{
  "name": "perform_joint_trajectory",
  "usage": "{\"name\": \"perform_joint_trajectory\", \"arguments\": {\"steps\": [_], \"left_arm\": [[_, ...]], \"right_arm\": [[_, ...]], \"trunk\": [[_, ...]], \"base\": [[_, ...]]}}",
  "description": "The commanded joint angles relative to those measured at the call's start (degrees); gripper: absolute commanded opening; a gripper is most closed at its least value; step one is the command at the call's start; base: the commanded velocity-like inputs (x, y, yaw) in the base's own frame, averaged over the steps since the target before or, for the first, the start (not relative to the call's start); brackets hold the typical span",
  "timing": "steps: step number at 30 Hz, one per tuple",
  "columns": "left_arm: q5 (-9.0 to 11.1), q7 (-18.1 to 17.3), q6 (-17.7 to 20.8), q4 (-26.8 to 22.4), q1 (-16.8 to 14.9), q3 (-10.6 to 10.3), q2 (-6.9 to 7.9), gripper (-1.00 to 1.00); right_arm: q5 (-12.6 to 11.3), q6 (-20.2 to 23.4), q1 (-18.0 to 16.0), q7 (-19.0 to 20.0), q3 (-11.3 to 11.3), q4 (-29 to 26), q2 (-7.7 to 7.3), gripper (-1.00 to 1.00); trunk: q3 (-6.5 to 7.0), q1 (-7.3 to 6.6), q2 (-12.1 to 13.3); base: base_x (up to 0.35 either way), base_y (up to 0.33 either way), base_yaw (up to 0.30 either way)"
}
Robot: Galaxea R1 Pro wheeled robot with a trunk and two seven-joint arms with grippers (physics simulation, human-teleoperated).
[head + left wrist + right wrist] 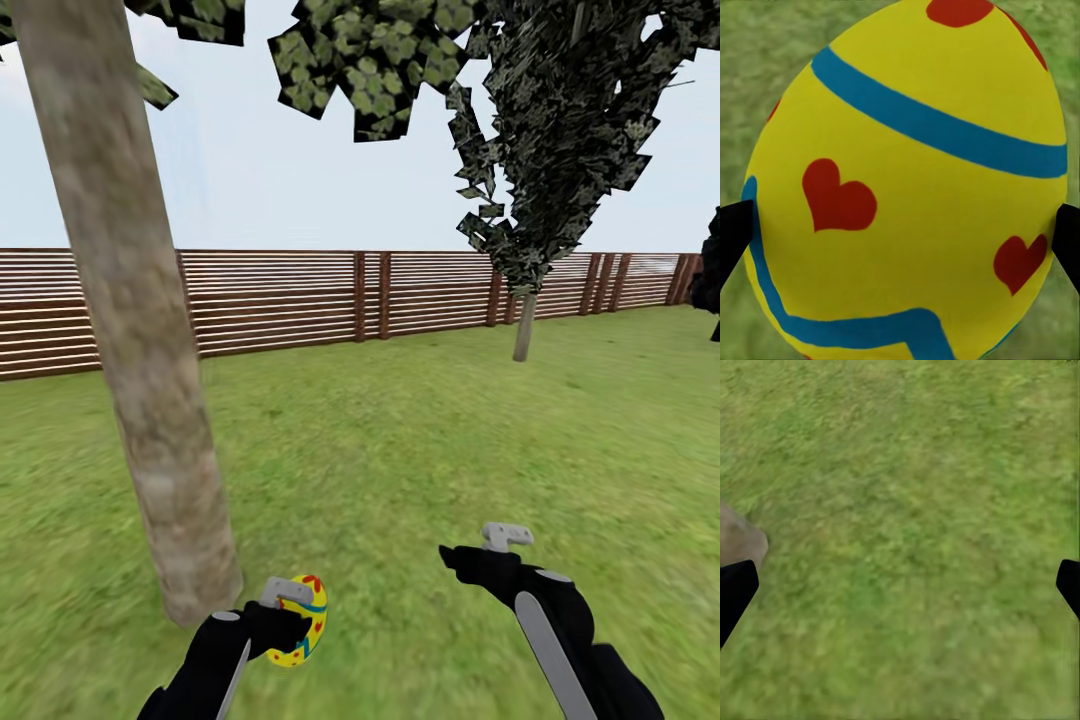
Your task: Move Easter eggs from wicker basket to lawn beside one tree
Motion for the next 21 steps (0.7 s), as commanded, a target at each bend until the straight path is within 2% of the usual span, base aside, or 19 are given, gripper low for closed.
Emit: {"name": "perform_joint_trajectory", "arguments": {"steps": [1,9,12,17,21], "left_arm": [[-0.6,-0.4,0.2,0.0,0.0,0.1,-0.01,-1.0],[-0.6,-0.4,0.1,0.4,0.0,0.1,0.0,-1.0],[-0.6,-0.4,0.1,0.5,0.0,0.1,-0.03,-1.0],[-0.6,0.2,0.1,0.6,0.0,0.1,-0.04,-1.0],[-0.6,0.4,0.1,0.7,0.0,0.1,0.01,-1.0]], "right_arm": [[-0.6,0.1,0.0,-0.6,0.1,0.0,-0.06,1.0],[-0.7,0.1,0.0,-0.6,0.1,-0.2,-0.05,1.0],[-0.7,0.1,0.0,-0.1,0.1,-0.1,-0.05,1.0],[-0.6,0.1,0.0,3.1,0.0,-0.1,-0.06,1.0],[-0.5,0.2,0.0,3.6,0.0,0.0,-0.05,1.0]], "trunk": [[-0.07,0.03,0.0],[-0.04,0.03,0.0],[0.08,0.03,0.0],[0.33,0.03,0.0],[0.38,0.03,0.0]], "base": [[0.313,-0.088,-0.002],[0.26,-0.185,-0.014],[0.268,-0.188,-0.174],[0.304,-0.109,-0.227],[0.323,-0.017,-0.073]]}}
